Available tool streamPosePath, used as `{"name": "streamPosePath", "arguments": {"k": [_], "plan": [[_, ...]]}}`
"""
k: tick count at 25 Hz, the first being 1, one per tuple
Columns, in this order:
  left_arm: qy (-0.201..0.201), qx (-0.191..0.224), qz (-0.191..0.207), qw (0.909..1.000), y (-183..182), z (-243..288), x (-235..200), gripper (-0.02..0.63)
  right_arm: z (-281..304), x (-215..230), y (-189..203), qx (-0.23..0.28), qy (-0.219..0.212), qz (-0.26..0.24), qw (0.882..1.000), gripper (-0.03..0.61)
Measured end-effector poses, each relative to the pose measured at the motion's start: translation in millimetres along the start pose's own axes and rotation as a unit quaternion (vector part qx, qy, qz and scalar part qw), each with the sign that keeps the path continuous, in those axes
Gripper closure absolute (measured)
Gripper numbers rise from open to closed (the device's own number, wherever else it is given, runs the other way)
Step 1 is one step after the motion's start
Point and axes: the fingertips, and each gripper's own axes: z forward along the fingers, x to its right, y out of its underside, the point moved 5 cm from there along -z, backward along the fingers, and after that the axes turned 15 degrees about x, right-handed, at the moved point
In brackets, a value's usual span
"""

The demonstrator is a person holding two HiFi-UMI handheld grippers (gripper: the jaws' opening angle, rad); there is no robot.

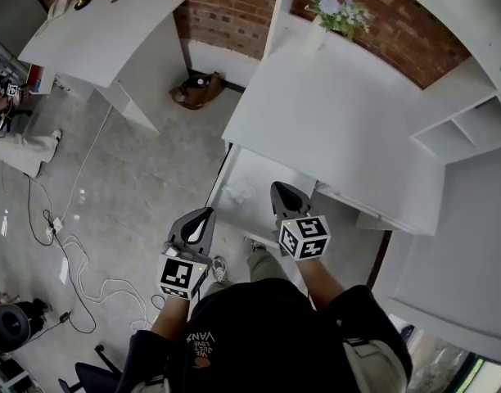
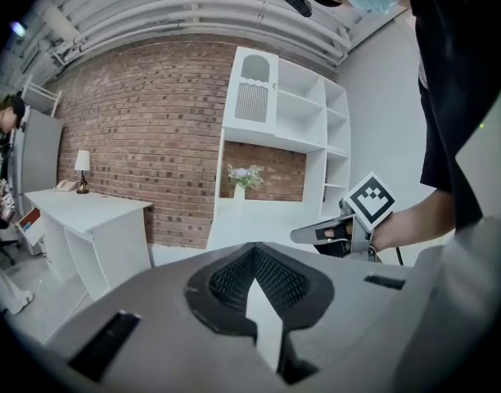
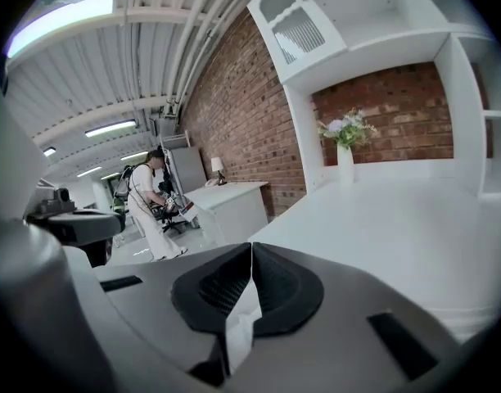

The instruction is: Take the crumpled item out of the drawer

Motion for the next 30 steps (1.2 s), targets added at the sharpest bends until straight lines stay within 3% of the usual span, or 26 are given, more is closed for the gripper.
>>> {"name": "streamPosePath", "arguments": {"k": [11, 30], "plan": [[0.061, 0.009, 0.016, 0.9980, -18.5, -32.8, 15.7, 0.607, -81.3, -39.5, -64.1, 0.095, 0.024, -0.004, 0.995, 0.577], [0.117, 0.041, 0.041, 0.9915, -49.5, -100.8, 39.6, 0.607, -196.0, -97.0, -74.8, 0.148, 0.090, -0.026, 0.984, 0.577]]}}
